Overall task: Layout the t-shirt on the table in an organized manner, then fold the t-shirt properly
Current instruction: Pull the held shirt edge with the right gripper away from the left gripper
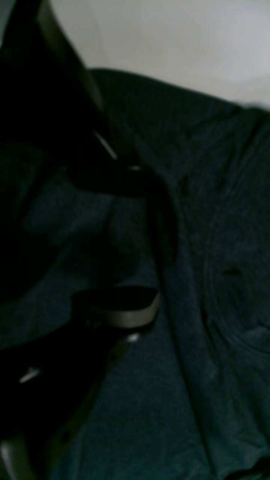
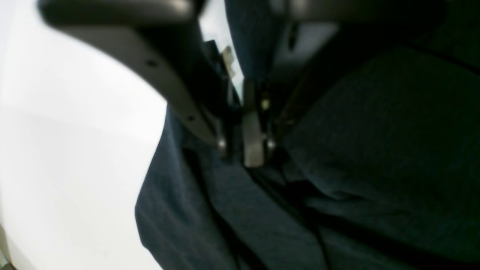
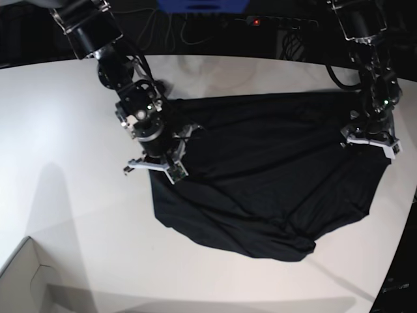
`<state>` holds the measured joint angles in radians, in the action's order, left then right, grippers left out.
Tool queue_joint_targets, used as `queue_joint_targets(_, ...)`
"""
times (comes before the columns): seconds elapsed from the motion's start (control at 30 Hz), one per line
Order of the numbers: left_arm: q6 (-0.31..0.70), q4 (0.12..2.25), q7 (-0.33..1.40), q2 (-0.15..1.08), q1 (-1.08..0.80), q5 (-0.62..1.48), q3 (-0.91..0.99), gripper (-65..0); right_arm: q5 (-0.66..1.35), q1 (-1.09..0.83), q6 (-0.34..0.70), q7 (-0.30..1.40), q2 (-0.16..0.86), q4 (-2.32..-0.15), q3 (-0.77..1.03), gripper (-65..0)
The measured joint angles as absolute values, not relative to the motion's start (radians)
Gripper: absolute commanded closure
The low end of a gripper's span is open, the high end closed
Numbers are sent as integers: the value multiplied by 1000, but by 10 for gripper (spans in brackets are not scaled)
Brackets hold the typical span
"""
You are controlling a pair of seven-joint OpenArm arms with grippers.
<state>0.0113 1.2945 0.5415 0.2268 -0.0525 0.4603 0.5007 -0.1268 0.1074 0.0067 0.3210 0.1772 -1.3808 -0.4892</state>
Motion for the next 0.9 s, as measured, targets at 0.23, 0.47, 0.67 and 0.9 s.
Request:
queue_joint_targets(0.23,11,1295,542,227,-52,460,501,-370,-127,116,7,323,184,-1381,-490,0)
queue_joint_targets(0.47,15,1303,540,240,-72,465,497,-370,-126,290,19,326,203,-1343,-382,0)
queue_joint_targets(0.67,15,1303,542,255,-86,461,499,-370,-127,567,18,324,200,-1126,-284,0)
queue_joint_targets(0.9,14,1313,551,272,-100,467,501,-370,-127,755,15,304,194,-933,-286,0)
